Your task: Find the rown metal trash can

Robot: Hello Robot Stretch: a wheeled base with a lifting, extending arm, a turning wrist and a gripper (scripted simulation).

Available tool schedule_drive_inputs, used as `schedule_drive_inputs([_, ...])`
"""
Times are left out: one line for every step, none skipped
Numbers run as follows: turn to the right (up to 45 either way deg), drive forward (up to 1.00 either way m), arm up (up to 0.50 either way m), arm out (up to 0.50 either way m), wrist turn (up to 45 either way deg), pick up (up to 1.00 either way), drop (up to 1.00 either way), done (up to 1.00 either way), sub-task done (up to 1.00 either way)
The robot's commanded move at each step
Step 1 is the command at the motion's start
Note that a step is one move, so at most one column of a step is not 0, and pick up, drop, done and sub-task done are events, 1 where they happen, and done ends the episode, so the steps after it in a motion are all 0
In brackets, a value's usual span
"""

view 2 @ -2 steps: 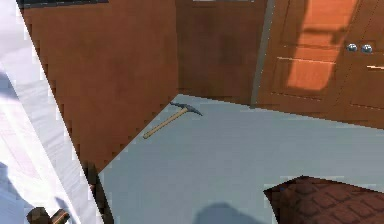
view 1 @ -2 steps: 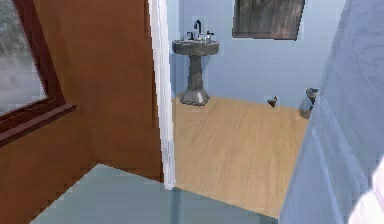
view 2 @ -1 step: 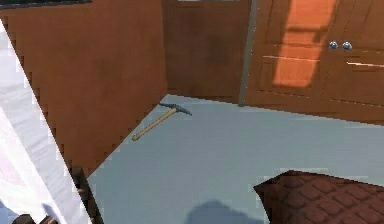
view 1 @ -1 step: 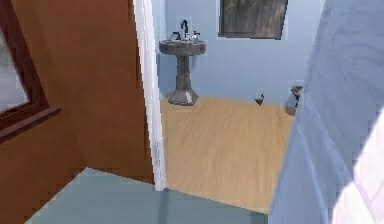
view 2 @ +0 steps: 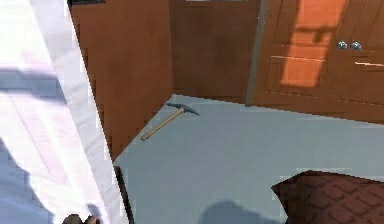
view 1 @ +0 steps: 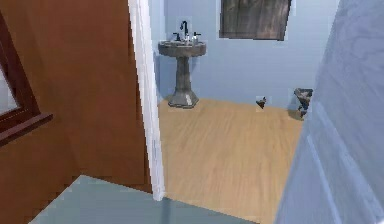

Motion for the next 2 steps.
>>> schedule_drive_inputs([3.0,0.00,0.00,0.00,0.0,0.00,0.00,0.00,0.00])
schedule_drive_inputs([0.0,1.00,0.00,0.00,0.0,0.00,0.00,0.00,0.00])
